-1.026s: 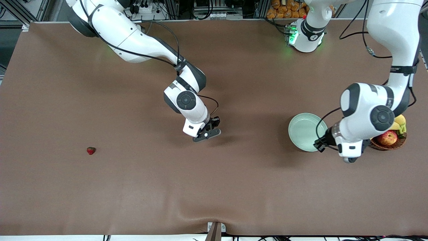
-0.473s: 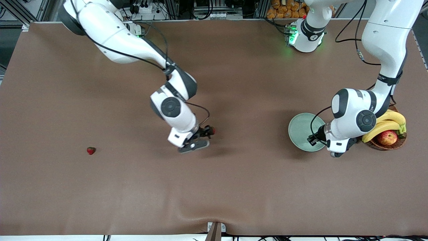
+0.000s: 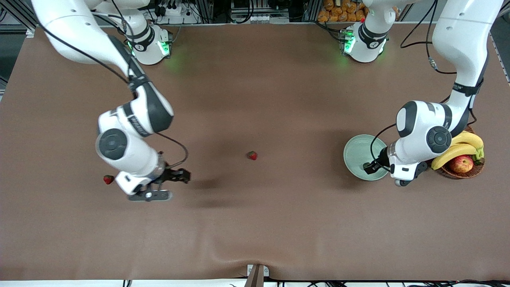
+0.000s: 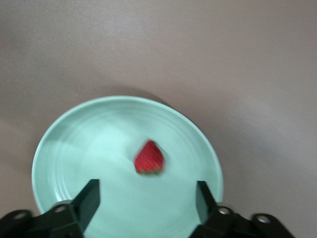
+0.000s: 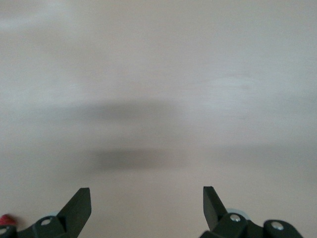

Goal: Collect all strawberries into plate
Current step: 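Release the strawberry onto the plate while the right gripper grasps another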

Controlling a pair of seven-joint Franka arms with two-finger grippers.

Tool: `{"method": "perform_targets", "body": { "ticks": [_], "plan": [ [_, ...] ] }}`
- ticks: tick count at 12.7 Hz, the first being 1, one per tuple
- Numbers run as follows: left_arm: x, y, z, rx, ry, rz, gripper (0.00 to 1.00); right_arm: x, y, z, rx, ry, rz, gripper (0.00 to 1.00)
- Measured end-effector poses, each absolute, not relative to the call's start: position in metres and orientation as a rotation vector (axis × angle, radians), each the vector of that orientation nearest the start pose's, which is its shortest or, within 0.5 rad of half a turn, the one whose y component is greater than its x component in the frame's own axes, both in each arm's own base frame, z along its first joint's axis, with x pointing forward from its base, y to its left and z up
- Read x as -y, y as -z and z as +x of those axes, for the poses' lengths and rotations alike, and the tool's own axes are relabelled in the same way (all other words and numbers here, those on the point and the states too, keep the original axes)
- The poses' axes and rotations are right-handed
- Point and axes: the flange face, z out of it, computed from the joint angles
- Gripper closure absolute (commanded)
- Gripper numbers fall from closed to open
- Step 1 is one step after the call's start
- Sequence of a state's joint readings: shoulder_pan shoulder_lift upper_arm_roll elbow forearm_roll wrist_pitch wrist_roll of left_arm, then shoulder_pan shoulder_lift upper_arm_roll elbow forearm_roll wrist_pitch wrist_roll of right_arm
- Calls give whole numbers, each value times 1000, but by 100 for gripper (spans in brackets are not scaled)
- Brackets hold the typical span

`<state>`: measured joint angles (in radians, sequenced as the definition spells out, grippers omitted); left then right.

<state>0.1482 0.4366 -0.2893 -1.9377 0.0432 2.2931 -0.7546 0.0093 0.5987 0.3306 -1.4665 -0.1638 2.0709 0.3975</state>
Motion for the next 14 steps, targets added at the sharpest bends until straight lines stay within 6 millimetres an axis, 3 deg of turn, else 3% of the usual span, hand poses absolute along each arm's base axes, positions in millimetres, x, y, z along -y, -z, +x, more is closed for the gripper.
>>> {"method": "perform_targets", "body": {
  "ticks": [2, 4, 7, 9, 11, 14],
  "plan": [
    [122, -306, 610, 892, -159, -3075, 0, -120, -346, 694, -193, -58, -3111, 0],
    [182, -338, 608, 883, -133, -3119, 0, -58, -339, 693, -320, -167, -3118, 0],
    [283, -353, 598, 980, -130, -3134, 0, 33, -314, 679, -468, -321, -3109, 0],
    [344, -342, 591, 986, -124, -3130, 0, 87, -283, 668, -531, -310, -3123, 0],
    [400, -322, 582, 971, -89, -3116, 0, 112, -257, 663, -551, -252, -3133, 0],
    [465, -275, 562, 955, -23, -3076, 0, 106, -230, 666, -534, -209, -3126, 0]
  ]
}}
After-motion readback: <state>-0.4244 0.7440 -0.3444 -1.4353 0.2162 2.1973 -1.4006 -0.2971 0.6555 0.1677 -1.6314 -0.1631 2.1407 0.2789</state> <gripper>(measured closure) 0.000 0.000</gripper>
